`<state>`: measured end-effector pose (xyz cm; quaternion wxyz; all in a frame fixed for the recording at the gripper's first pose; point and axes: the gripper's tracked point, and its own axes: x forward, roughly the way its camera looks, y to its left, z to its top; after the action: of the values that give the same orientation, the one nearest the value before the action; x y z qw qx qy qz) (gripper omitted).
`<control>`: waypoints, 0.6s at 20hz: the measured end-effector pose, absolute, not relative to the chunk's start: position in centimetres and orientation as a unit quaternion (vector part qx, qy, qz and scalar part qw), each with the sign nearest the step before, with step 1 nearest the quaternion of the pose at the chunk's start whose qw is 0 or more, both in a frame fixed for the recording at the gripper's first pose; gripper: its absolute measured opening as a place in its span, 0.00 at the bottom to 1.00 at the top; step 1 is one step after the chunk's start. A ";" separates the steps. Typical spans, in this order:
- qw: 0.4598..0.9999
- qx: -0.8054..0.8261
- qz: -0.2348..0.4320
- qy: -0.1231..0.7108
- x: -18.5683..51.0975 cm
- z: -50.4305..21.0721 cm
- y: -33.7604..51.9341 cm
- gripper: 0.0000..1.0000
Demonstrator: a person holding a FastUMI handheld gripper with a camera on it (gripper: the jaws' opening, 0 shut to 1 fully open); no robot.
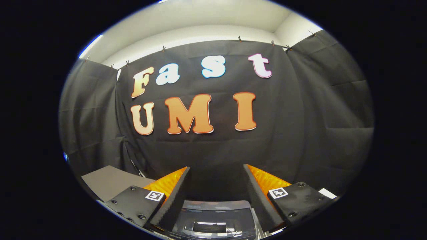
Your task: Put the clothes into the washing machine and then close the washing machine lid.
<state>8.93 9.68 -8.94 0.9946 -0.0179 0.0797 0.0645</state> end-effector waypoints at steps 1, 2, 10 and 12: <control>0.995 -0.012 0.063 0.078 8.5 -8.4 9.2 0.98; 0.995 -0.009 0.061 0.075 8.2 -8.2 8.5 0.98; 0.997 -0.017 0.028 0.065 6.5 -6.3 3.3 0.98; 0.997 -0.030 0.020 0.066 6.5 -6.4 2.4 0.98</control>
<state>6.55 2.42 -6.40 0.9972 -0.0302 0.0656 0.0204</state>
